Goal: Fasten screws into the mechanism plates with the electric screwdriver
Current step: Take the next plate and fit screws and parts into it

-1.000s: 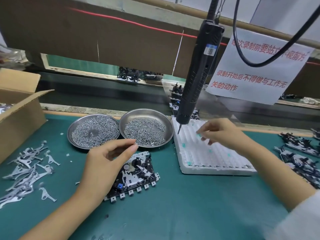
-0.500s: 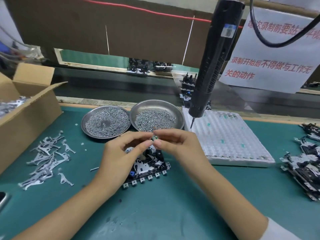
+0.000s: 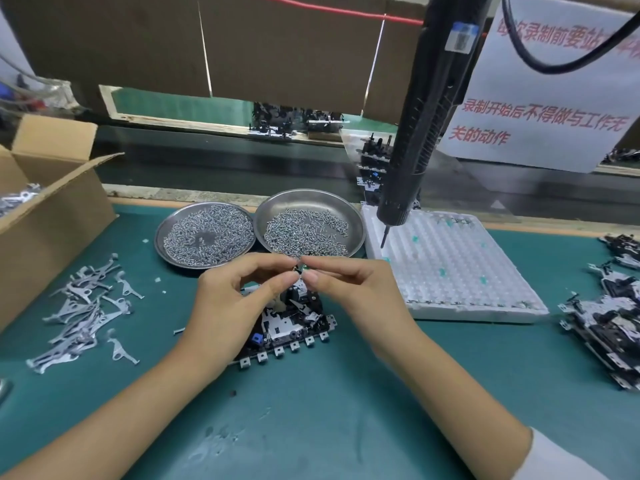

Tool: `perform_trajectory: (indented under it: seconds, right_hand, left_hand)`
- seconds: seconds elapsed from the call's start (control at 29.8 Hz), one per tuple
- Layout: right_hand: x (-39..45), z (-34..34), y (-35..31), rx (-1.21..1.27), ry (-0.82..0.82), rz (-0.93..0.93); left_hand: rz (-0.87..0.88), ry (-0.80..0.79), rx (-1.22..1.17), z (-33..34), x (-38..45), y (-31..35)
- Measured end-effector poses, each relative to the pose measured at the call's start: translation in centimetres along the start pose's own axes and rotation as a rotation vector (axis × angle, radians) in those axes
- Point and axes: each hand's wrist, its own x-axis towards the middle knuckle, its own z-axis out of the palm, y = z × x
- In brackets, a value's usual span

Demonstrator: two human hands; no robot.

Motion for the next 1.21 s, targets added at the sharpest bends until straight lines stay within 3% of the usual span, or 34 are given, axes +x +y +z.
perform_trajectory:
  seconds: [0.3, 0.44, 0.67, 0.94, 1.07, 1.21]
  right_hand:
    - [0.0, -0.1, 0.1, -0.037, -0.01, -0.037]
    - [0.1, -0.3, 0.4, -0.178, -0.028, -0.09]
    - [0.0, -0.5, 0.5, -0.273, -0.068, -0.16]
    - [-0.3, -0.9, 0.9, -0.314, -0.094, -0.235]
    - [-0.7, -1.1, 1.2, -0.415, -0.091, -0.267]
    - [-0.8, -1.3, 1.5, -0.503, -0.112, -0.306]
  left_hand:
    - [-0.011, -0.059, 0.015, -0.2, 0.0, -0.1]
    - [0.015, -0.075, 0.048, -0.3, 0.1, -0.1]
    - [0.118, -0.061, 0.207, -0.8, 0.4, 0.1]
    - [0.211, -0.198, 0.421, -1.4, 0.7, 0.9]
    - [0.131, -0.212, 0.397, -2.4, -0.1, 0.9]
    - [0.027, -0.112, 0.328, -3.4, -1.2, 0.7]
